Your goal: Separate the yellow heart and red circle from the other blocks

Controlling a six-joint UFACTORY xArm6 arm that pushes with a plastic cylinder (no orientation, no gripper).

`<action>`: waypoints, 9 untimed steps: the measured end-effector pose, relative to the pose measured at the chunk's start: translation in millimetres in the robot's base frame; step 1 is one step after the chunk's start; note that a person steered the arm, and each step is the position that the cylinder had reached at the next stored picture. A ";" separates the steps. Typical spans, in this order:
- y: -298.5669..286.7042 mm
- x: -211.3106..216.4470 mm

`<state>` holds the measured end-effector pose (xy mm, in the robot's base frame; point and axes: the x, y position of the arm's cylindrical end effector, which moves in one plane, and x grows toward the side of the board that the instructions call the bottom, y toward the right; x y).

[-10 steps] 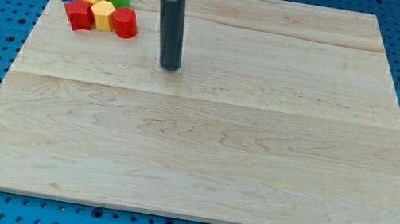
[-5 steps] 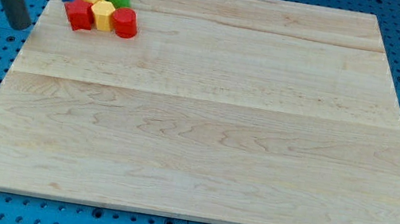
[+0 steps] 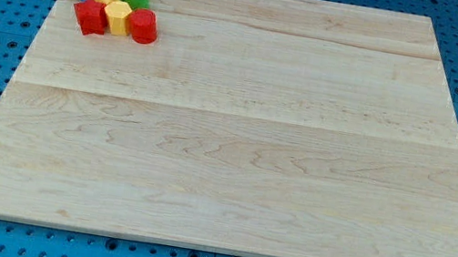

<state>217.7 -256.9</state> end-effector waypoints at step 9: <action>-27.3 35.0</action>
<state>252.7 -284.2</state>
